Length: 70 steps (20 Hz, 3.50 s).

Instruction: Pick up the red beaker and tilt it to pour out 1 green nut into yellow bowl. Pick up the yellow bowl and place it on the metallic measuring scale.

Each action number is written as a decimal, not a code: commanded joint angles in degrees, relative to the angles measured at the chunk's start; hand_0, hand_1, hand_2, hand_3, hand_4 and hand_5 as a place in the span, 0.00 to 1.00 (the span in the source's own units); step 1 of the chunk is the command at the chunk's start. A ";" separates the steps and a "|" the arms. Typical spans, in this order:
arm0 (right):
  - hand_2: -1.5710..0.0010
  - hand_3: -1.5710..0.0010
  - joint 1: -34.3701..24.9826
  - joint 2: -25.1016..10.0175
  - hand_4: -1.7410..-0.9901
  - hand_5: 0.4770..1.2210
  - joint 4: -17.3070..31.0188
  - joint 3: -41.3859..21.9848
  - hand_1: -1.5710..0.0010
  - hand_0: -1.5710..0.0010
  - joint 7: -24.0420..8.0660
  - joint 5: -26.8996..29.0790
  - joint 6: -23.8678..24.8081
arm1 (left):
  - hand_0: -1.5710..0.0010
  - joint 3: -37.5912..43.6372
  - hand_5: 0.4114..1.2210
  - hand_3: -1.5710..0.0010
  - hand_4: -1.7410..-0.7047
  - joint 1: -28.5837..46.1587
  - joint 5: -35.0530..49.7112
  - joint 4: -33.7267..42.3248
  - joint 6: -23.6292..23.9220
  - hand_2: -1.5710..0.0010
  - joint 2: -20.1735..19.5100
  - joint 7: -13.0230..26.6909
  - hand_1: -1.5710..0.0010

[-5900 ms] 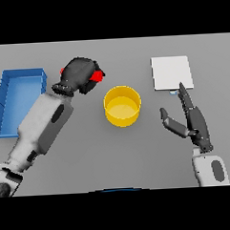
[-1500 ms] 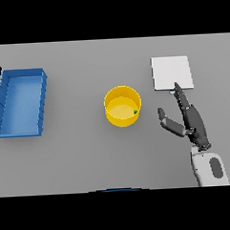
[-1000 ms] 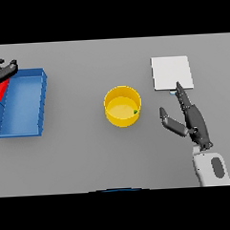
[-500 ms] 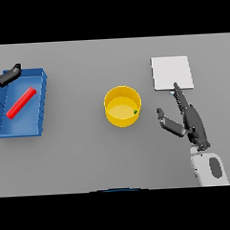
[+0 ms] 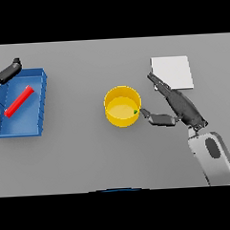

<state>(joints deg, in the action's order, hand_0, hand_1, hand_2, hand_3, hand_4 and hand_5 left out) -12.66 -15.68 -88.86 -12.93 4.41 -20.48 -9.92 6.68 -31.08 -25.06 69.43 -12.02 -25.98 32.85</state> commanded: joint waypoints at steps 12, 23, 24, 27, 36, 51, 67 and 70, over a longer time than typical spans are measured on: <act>1.00 1.00 -16.33 -6.89 0.70 0.21 7.73 -16.04 1.00 1.00 2.52 -17.20 -10.97 | 1.00 0.81 0.38 1.00 0.95 1.14 1.13 -0.03 0.07 1.00 0.29 -2.08 1.00; 1.00 1.00 -22.48 -5.99 0.65 0.26 16.54 -21.81 1.00 1.00 7.09 -21.11 -13.95 | 1.00 1.68 0.39 1.00 0.91 0.74 2.14 0.02 0.58 1.00 0.84 -2.59 1.00; 1.00 1.00 -22.39 -6.17 0.65 0.26 16.54 -22.27 1.00 1.00 7.40 -21.35 -14.34 | 1.00 1.91 0.39 1.00 0.91 0.56 2.19 -0.69 0.40 1.00 0.45 -3.01 1.00; 1.00 1.00 -23.26 -4.99 0.62 0.28 18.85 -23.47 1.00 1.00 6.20 -22.10 -15.44 | 1.00 1.69 0.39 1.00 0.91 1.17 2.52 0.13 0.26 1.00 1.06 -2.93 1.00; 0.98 0.96 -24.27 -3.06 0.60 0.35 24.02 -24.55 1.00 1.00 9.36 -22.55 -13.82 | 1.00 1.25 0.39 1.00 0.92 1.59 1.84 1.43 0.31 1.00 0.79 -1.98 1.00; 0.13 0.28 -24.29 -4.73 0.09 0.96 21.71 -25.11 0.13 0.11 7.99 -21.83 -16.42 | 1.00 1.19 0.39 1.00 0.92 0.80 1.57 0.49 0.81 1.00 1.05 -2.20 1.00; 0.00 0.19 -28.73 -10.33 0.02 1.00 15.31 -19.16 0.01 0.00 1.27 -16.99 -22.25 | 1.00 1.90 0.41 1.00 0.91 1.21 2.08 1.41 0.49 1.00 -0.05 -3.32 1.00; 0.00 0.16 -30.82 -12.11 0.02 1.00 17.44 -17.86 0.01 0.04 1.21 -17.86 -20.61 | 1.00 1.88 0.42 1.00 0.92 1.13 2.22 1.42 0.24 1.00 -0.01 -3.22 1.00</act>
<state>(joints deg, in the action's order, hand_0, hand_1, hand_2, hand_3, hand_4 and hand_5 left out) -43.52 -27.85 -71.42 -30.77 5.38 -38.37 -30.50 8.56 -29.95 -22.85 70.85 -11.78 -26.00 29.68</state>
